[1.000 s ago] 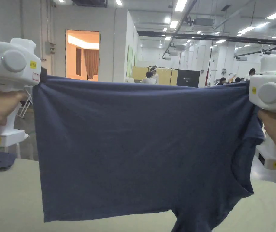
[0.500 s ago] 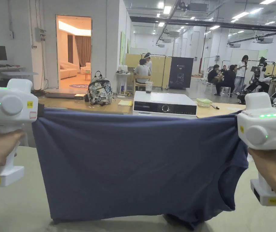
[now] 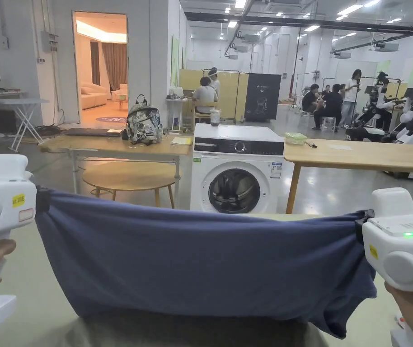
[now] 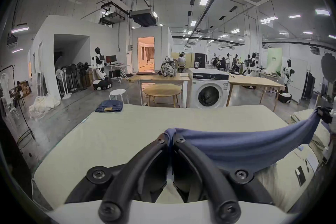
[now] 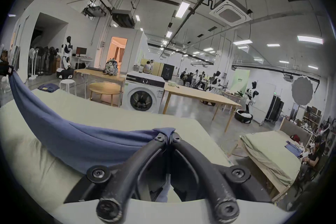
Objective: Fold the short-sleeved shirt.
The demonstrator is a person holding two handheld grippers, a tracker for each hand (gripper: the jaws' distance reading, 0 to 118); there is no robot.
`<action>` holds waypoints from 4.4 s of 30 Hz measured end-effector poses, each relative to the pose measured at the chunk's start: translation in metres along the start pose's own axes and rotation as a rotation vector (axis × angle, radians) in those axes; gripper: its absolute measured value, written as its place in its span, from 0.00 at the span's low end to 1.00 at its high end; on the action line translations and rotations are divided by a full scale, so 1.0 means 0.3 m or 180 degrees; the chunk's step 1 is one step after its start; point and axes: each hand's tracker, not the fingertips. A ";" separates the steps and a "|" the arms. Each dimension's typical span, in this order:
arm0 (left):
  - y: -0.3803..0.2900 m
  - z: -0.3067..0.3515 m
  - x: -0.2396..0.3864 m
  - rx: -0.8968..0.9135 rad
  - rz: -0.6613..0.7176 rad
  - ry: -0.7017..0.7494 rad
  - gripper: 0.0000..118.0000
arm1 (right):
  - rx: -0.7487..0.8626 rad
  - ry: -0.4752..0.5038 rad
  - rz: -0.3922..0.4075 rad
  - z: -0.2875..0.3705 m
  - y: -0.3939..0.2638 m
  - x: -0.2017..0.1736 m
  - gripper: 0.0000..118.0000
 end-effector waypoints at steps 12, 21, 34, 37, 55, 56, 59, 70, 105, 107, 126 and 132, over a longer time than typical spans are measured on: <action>-0.515 0.282 -0.031 -0.0433 0.0034 -0.0013 0.00 | -0.0546 0.0197 0.0162 0.270 -0.384 -0.036 0.00; -0.796 0.356 -0.067 -0.0820 0.0367 0.0005 0.00 | -0.0861 0.0369 0.0002 0.386 -0.623 -0.024 0.00; -0.957 0.273 -0.047 -0.1777 0.0132 0.0026 0.00 | -0.1951 0.0587 0.0165 0.343 -0.887 -0.077 0.00; -1.010 0.218 -0.037 -0.2106 -0.0004 0.0071 0.00 | -0.2247 0.0603 0.0144 0.303 -0.951 -0.082 0.00; -0.899 0.198 -0.004 -0.1992 0.0215 0.0041 0.37 | -0.2435 0.0325 -0.0120 0.195 -0.817 -0.051 0.71; -0.872 0.204 0.003 -0.1879 0.0281 0.0025 0.37 | -0.2296 0.0322 -0.0170 0.205 -0.785 -0.056 0.71; -0.804 0.225 0.034 -0.1354 0.0365 -0.0077 0.37 | -0.1759 0.0424 -0.0345 0.231 -0.702 -0.096 0.71; -0.705 0.223 0.168 -0.0232 0.0123 -0.0138 0.16 | -0.0340 0.0465 -0.0599 0.308 -0.596 -0.315 0.06; -1.053 0.099 -0.060 -0.2614 0.0384 0.0294 0.54 | -0.0814 0.0687 -0.0351 0.303 -0.719 -0.363 0.00; -1.039 0.113 -0.050 -0.2603 0.0367 0.0297 0.54 | -0.0846 0.0681 -0.0334 0.303 -0.729 -0.359 0.00; -1.019 0.177 -0.020 -0.2465 0.0152 0.0086 0.02 | -0.2147 0.0463 -0.0114 0.237 -0.870 -0.135 0.61; -1.033 0.182 -0.020 -0.2438 0.0118 0.0080 0.02 | -0.2782 0.0732 -0.0149 0.208 -1.031 -0.121 0.36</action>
